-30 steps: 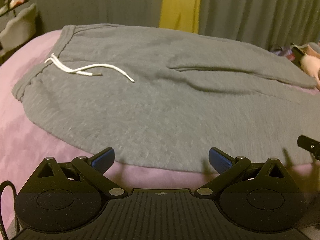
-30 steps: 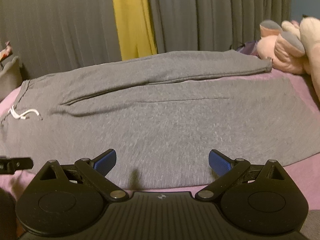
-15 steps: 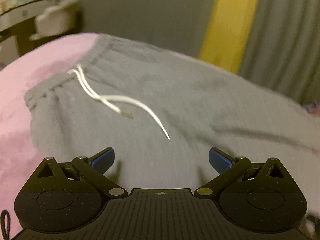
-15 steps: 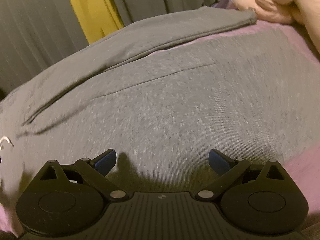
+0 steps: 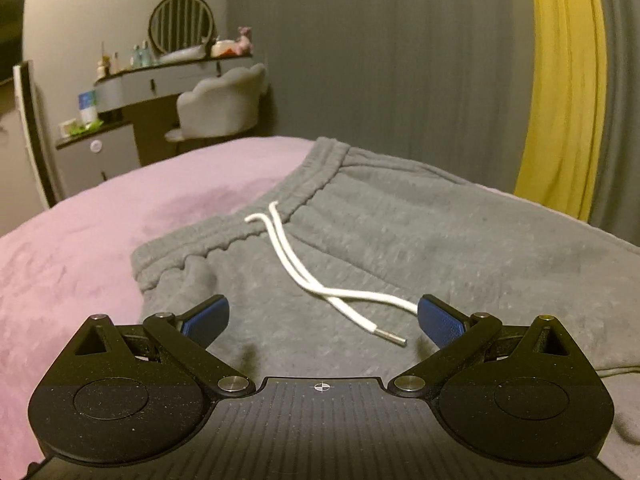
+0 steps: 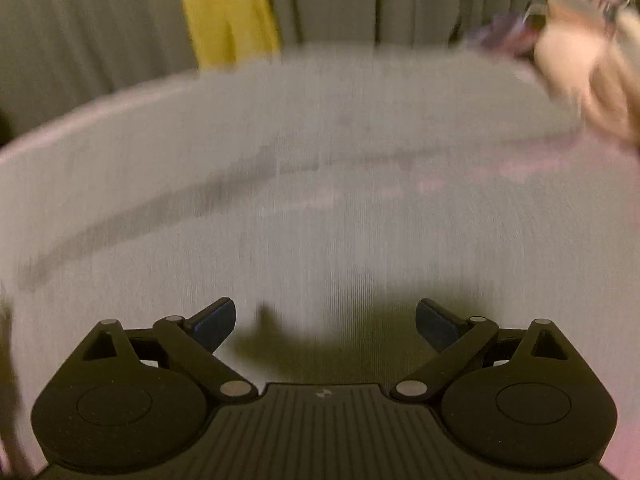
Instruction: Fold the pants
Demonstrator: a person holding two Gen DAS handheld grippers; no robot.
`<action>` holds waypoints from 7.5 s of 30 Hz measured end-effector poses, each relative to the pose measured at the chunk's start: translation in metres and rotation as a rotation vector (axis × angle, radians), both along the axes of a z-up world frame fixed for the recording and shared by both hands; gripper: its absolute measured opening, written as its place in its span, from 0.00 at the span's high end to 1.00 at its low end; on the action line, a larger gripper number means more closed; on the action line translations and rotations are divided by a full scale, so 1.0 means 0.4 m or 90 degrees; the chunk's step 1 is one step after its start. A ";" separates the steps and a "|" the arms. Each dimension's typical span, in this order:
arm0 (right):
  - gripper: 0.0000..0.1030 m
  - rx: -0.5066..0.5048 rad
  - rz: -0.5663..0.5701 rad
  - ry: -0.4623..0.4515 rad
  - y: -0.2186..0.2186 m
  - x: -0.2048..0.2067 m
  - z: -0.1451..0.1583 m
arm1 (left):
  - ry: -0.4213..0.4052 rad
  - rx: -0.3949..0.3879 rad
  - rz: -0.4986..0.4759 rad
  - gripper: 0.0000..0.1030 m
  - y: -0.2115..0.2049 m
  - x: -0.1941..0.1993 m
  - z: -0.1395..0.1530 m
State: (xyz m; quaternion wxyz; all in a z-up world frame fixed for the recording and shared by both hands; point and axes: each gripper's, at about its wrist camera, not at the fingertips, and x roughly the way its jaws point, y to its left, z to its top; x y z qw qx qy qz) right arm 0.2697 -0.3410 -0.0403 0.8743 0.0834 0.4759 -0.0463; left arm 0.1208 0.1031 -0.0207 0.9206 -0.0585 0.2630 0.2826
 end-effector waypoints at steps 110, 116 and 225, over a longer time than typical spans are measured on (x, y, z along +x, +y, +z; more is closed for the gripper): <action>0.95 0.391 -0.478 -0.246 -0.413 -0.389 -0.236 | 0.215 -0.330 -0.122 0.86 0.097 0.558 0.031; 0.95 0.471 -0.504 -0.268 -0.441 -0.451 -0.204 | 0.104 -0.346 -0.153 0.89 0.137 0.379 0.120; 0.95 0.066 -0.429 -0.111 -0.495 -0.574 -0.051 | 0.069 -0.193 -0.113 0.22 0.330 -0.212 0.219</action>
